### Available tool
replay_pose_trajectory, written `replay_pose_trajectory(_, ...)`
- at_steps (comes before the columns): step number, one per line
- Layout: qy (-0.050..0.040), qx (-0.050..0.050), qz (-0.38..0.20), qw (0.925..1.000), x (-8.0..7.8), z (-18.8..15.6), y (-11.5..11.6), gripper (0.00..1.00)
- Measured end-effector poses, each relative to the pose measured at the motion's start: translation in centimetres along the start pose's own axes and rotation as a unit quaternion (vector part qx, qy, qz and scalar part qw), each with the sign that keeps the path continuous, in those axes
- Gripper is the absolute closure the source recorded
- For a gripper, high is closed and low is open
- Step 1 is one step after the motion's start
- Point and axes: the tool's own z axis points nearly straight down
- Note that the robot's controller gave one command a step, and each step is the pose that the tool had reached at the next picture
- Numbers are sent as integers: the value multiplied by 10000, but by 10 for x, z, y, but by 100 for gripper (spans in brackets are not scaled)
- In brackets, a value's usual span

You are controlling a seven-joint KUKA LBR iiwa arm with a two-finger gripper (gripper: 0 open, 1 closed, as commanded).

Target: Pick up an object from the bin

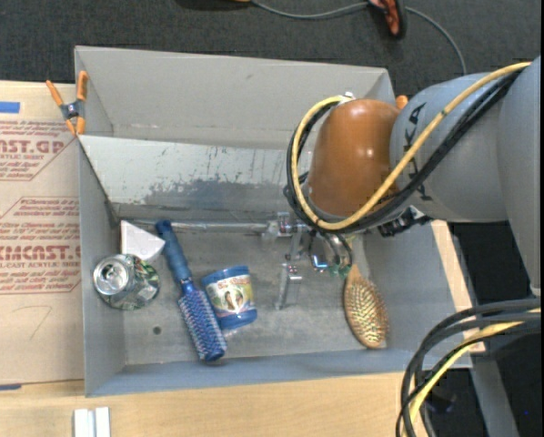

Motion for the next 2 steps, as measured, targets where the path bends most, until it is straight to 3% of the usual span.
replay_pose_trajectory(1,0,0,0,10000,0,0,0,0)
replay_pose_trajectory(2,-10,0,-623,9981,21,57,51,0)
